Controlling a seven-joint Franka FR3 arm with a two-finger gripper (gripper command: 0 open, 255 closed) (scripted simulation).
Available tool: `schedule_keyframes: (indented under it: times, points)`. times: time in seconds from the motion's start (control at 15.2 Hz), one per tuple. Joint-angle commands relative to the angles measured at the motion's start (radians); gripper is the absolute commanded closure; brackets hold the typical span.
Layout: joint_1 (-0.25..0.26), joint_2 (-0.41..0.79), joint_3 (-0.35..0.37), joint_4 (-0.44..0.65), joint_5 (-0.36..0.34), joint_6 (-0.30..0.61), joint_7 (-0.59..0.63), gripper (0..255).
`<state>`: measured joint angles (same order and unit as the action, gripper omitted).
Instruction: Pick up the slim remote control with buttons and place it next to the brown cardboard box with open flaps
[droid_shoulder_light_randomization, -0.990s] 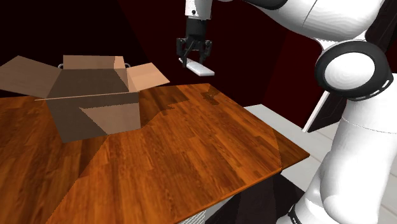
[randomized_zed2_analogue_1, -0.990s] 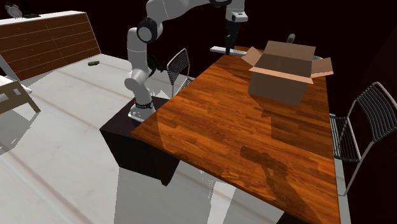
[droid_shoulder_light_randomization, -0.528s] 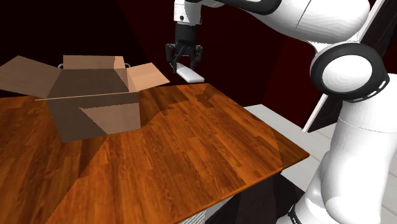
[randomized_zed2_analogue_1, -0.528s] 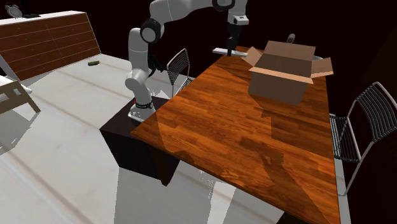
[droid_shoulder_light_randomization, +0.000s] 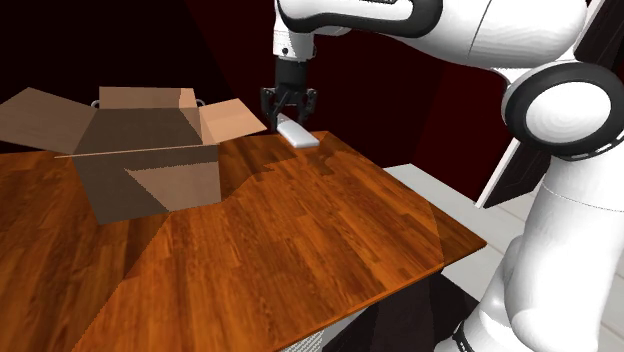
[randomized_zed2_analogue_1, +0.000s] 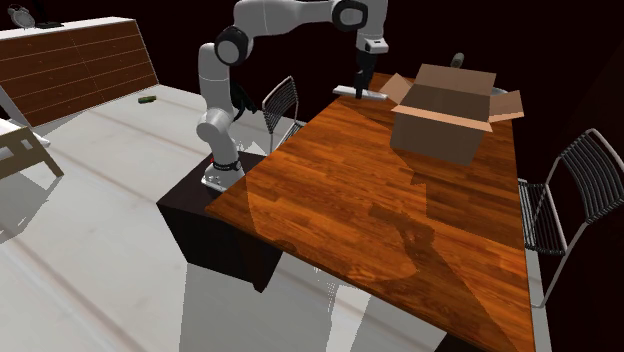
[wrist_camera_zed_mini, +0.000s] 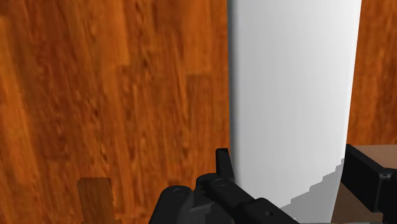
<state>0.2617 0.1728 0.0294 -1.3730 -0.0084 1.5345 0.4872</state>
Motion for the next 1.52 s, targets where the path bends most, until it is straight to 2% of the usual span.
schedule_keyframes:
  times: [0.0, 1.45]
  points:
    - [0.000, -0.006, 0.000, -0.038, 0.000, 0.033, 0.001, 255]
    - [-0.001, -0.027, 0.000, -0.364, 0.000, 0.337, 0.002, 255]
